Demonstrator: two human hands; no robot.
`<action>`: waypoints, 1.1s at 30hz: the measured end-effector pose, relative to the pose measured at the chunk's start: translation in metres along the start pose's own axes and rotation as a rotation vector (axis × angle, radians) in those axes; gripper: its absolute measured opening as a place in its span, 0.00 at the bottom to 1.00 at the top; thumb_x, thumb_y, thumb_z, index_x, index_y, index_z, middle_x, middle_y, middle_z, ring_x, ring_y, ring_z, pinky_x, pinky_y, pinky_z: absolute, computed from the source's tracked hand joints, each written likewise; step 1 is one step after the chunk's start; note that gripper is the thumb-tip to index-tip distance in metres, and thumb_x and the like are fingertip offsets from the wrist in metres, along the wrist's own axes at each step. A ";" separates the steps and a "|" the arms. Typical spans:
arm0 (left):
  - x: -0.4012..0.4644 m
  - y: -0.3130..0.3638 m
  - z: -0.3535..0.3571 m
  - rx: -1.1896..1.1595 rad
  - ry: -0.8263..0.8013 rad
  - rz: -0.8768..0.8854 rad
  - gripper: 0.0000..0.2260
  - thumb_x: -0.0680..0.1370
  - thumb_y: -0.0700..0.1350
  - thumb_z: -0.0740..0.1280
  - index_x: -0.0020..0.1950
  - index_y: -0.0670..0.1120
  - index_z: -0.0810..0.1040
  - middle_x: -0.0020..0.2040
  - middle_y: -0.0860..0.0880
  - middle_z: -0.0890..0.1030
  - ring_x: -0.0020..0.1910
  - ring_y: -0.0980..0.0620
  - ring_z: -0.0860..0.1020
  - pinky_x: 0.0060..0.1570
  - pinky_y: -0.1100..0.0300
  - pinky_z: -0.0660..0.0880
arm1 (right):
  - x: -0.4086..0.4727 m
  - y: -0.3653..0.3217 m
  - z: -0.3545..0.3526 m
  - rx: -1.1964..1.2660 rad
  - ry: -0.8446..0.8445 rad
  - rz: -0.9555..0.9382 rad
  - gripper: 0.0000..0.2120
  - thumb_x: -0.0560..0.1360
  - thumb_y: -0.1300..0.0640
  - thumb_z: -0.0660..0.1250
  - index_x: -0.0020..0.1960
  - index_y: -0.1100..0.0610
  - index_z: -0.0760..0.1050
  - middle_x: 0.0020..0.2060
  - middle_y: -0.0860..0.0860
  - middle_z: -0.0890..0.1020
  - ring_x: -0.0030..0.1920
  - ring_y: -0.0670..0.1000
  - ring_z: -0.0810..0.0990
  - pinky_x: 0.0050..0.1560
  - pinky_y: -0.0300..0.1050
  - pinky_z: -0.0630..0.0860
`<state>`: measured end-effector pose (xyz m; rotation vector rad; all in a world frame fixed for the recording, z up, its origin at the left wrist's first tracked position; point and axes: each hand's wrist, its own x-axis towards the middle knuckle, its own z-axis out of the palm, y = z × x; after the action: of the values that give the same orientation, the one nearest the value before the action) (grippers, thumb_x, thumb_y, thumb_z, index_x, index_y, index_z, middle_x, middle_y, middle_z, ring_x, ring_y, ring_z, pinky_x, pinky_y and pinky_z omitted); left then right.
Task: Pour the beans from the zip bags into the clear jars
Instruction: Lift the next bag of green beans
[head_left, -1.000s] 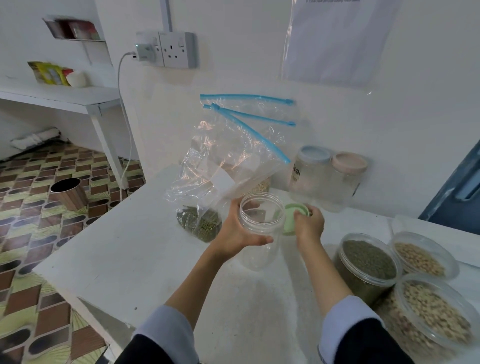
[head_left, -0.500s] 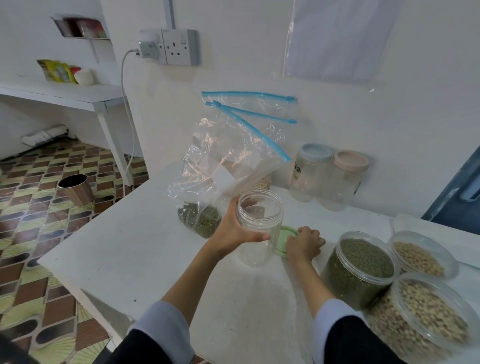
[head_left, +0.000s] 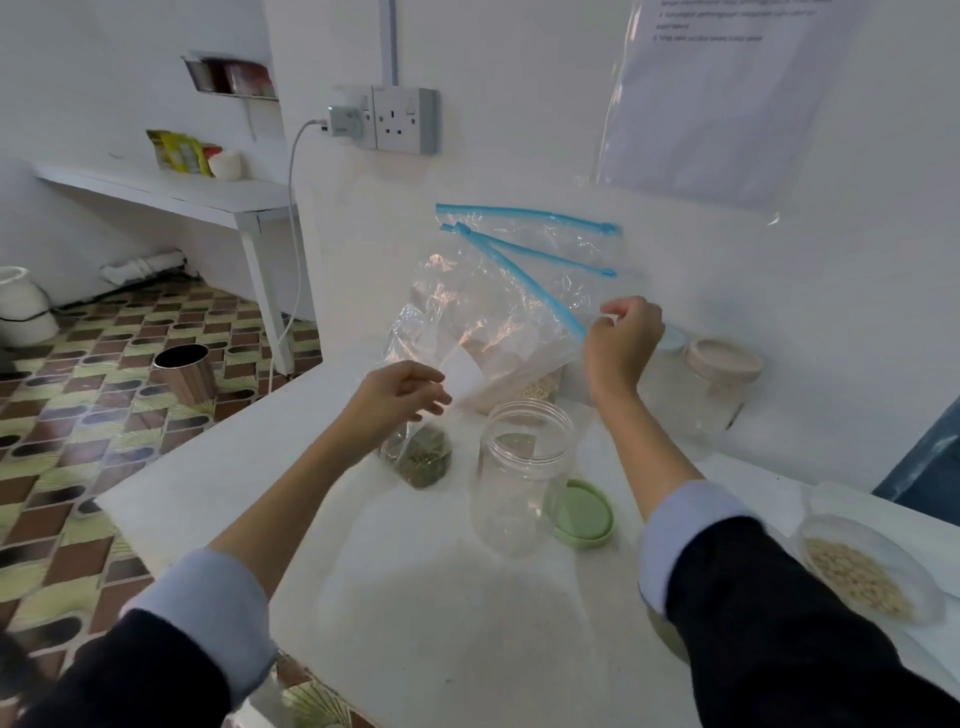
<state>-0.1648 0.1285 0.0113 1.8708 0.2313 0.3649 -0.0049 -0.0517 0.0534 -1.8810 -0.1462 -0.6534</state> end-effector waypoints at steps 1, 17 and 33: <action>0.012 0.004 -0.006 0.026 0.027 0.004 0.07 0.79 0.38 0.64 0.57 0.40 0.75 0.46 0.45 0.83 0.44 0.48 0.81 0.48 0.53 0.75 | 0.006 -0.011 0.005 -0.023 -0.050 -0.029 0.12 0.73 0.73 0.58 0.52 0.66 0.76 0.55 0.61 0.75 0.57 0.58 0.73 0.45 0.32 0.61; 0.211 0.038 -0.057 0.419 0.123 0.168 0.16 0.79 0.38 0.62 0.67 0.37 0.70 0.64 0.41 0.75 0.61 0.45 0.73 0.57 0.62 0.68 | 0.060 -0.088 0.107 -0.295 -0.595 -0.148 0.16 0.77 0.63 0.61 0.64 0.61 0.70 0.62 0.57 0.75 0.60 0.56 0.74 0.54 0.43 0.70; 0.214 0.040 -0.077 -0.076 -0.035 0.326 0.05 0.76 0.39 0.68 0.44 0.38 0.80 0.35 0.45 0.80 0.31 0.57 0.77 0.36 0.68 0.74 | 0.060 -0.129 0.140 -0.255 -0.595 -0.222 0.11 0.76 0.56 0.68 0.36 0.57 0.74 0.31 0.50 0.80 0.29 0.49 0.77 0.41 0.43 0.76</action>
<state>0.0059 0.2560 0.1006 1.8384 -0.1127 0.5541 0.0464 0.1128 0.1532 -2.2834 -0.6893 -0.2439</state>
